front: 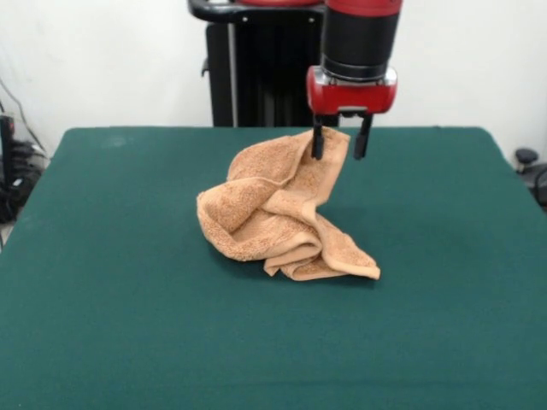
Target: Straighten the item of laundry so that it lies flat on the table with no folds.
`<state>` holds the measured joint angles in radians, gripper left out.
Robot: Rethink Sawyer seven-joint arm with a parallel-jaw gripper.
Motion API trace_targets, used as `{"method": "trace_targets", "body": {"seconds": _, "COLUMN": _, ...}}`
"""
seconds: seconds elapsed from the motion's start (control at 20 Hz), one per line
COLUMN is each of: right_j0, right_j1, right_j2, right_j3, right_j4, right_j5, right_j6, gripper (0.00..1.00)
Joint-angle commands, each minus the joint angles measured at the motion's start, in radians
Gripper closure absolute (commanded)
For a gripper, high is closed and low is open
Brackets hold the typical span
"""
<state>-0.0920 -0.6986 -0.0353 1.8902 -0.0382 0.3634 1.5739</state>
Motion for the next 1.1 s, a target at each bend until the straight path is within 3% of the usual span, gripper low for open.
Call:
{"method": "trace_targets", "body": {"seconds": 0.05, "right_j0": 0.066, "right_j1": 0.062, "right_j2": 0.063, "right_j3": 0.049, "right_j4": -0.025, "right_j5": -0.049, "right_j6": 0.157, "gripper": 0.0}}
{"method": "trace_targets", "body": {"seconds": 1.1, "right_j0": 0.061, "right_j1": 0.04, "right_j2": 0.067, "right_j3": 0.075, "right_j4": -0.018, "right_j5": -0.023, "right_j6": 0.139, "gripper": 0.0}}
